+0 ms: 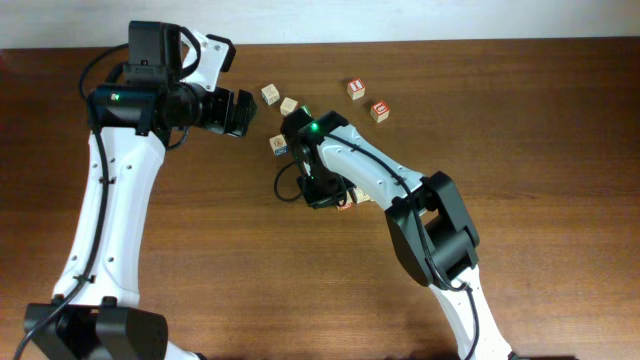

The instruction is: Rotate 3 blocks

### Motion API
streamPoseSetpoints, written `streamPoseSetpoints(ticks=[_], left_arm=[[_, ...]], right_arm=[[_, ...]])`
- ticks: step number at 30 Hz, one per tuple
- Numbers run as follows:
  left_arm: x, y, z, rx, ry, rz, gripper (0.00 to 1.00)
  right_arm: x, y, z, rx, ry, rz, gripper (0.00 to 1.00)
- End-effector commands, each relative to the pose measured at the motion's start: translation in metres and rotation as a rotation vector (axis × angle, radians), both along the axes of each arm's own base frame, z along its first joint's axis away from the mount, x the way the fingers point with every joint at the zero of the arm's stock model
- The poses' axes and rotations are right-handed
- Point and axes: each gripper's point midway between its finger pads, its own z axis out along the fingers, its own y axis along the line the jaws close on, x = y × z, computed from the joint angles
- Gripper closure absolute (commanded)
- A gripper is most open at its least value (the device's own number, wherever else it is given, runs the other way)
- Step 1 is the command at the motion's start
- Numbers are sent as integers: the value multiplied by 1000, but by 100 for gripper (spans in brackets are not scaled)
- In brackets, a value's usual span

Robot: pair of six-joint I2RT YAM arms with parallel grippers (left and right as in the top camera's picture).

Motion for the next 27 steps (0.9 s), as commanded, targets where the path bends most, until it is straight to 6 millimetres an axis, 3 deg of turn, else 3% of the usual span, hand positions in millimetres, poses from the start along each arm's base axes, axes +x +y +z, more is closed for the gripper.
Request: streamPoseSetpoints(ticks=[1,24,27], left_arm=[[3,-3,7,-1,-22,-17,1],[3,-2,7,-1,-22,-17,1],[3,-3,7,-1,-21,-17,1]], right_arm=[[14,-10,12,-3,-54,-56,90],[46,-45,12,-22,-106,-345,92],[45,-39,17,13,-91,-317,91]])
